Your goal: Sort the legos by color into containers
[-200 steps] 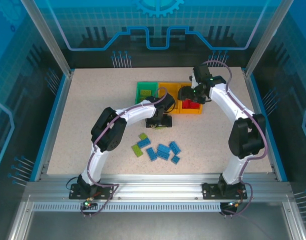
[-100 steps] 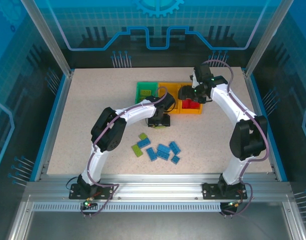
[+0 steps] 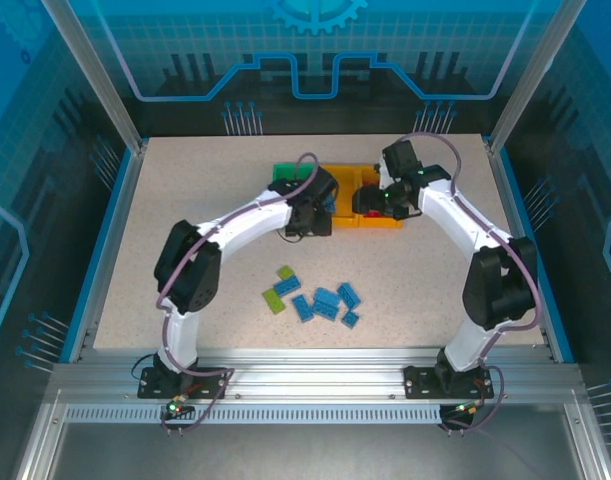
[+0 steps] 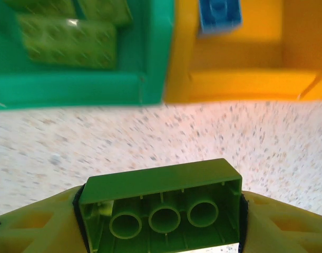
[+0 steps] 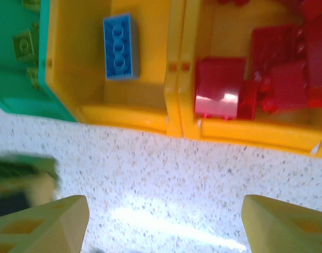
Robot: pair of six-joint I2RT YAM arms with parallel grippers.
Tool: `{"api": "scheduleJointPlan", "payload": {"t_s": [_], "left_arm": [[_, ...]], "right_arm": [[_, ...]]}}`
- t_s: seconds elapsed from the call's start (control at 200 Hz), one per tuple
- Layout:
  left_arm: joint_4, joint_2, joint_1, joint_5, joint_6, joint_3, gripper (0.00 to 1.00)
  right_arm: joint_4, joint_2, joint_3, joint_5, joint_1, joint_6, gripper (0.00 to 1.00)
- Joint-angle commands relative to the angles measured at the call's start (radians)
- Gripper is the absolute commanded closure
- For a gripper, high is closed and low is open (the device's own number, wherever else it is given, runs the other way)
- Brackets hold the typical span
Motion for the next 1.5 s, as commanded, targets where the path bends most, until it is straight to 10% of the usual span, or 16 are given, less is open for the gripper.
{"api": "scheduleJointPlan", "payload": {"t_s": [0.0,0.56,0.845,0.965,1.496], "left_arm": [[-0.032,-0.048,0.085,-0.044,0.090,0.032,0.42],[-0.096,0.223,0.222,0.070,0.274,0.369,0.38],[-0.102,0.219,0.222,0.105,0.228,0.358,0.21],[-0.087,0.167,0.219,0.106,0.216,0.324,0.02],[0.142,-0.291,0.214,0.084,0.201,-0.203,0.01]], "right_arm": [[0.034,-0.079,-0.089,0.007,0.048,-0.044,0.23],[0.061,-0.252,-0.485,-0.041,0.289,-0.049,0.36],[0.076,-0.158,-0.482,-0.074,0.337,-0.074,0.37],[0.065,-0.118,-0.485,-0.071,0.339,-0.095,0.39],[0.026,-0.135,-0.415,-0.005,0.325,-0.096,0.85]]}}
